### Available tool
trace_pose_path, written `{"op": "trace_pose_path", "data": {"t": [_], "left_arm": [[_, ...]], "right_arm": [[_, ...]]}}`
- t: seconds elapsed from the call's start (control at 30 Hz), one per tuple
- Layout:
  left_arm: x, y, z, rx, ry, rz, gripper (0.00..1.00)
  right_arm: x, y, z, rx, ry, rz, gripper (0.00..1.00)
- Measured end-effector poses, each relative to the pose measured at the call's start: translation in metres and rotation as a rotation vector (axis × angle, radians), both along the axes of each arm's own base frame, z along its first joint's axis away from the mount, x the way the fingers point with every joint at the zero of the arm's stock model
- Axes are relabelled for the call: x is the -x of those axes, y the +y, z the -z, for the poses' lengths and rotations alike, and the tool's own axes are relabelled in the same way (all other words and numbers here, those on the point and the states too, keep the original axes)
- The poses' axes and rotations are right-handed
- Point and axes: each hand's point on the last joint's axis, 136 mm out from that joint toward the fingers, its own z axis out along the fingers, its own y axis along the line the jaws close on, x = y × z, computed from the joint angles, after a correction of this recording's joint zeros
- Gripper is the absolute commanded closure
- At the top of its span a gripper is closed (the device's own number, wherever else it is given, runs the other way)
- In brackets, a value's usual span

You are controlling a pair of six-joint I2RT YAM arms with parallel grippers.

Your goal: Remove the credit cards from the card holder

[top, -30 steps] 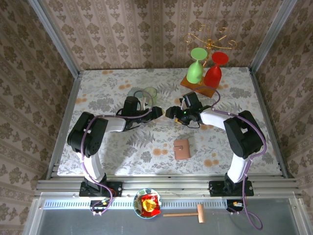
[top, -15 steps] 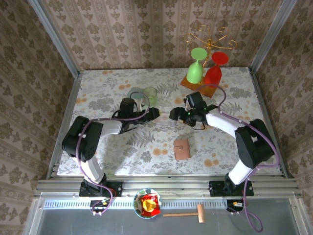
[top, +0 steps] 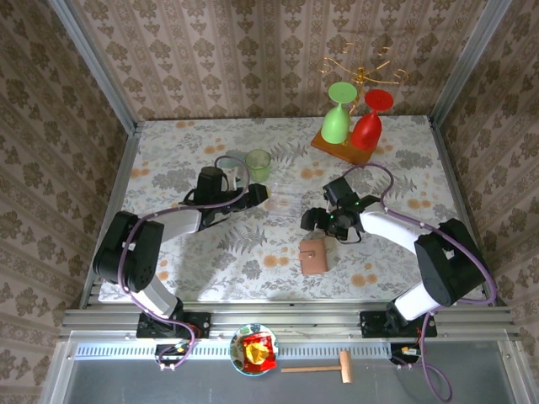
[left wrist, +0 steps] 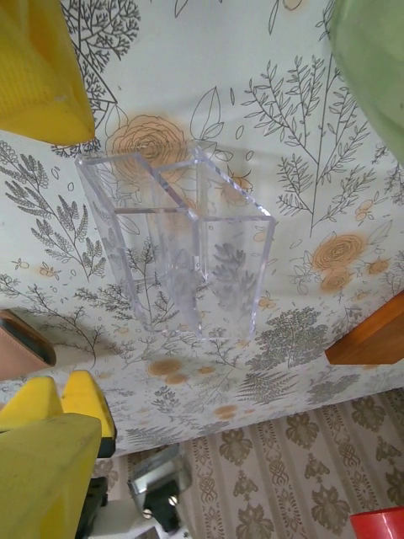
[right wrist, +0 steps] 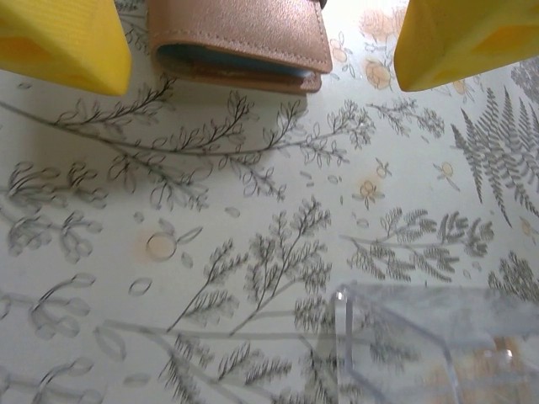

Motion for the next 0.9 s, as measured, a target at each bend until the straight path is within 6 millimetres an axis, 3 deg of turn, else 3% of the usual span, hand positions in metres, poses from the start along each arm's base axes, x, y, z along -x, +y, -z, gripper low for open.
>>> {"op": "trace_pose_path", "data": {"t": [0.33,0.7,0.9], "left_arm": [[0.008,0.017,0.003,-0.022,0.011,-0.028,0.16],[0.010,0.036,0.007,-0.031,0.018,-0.073,0.16],[0.016,0.041,0.007,-0.031,0.016,-0.078,0.16]], "right_arm": [[0.015,0.023,0.008,0.012,0.027,-0.047,0.17],[0.030,0.071,0.011,0.004,0.037,-0.151,0.18],[0.046,0.086,0.013,0.012,0.049,-0.210,0.20]]}}
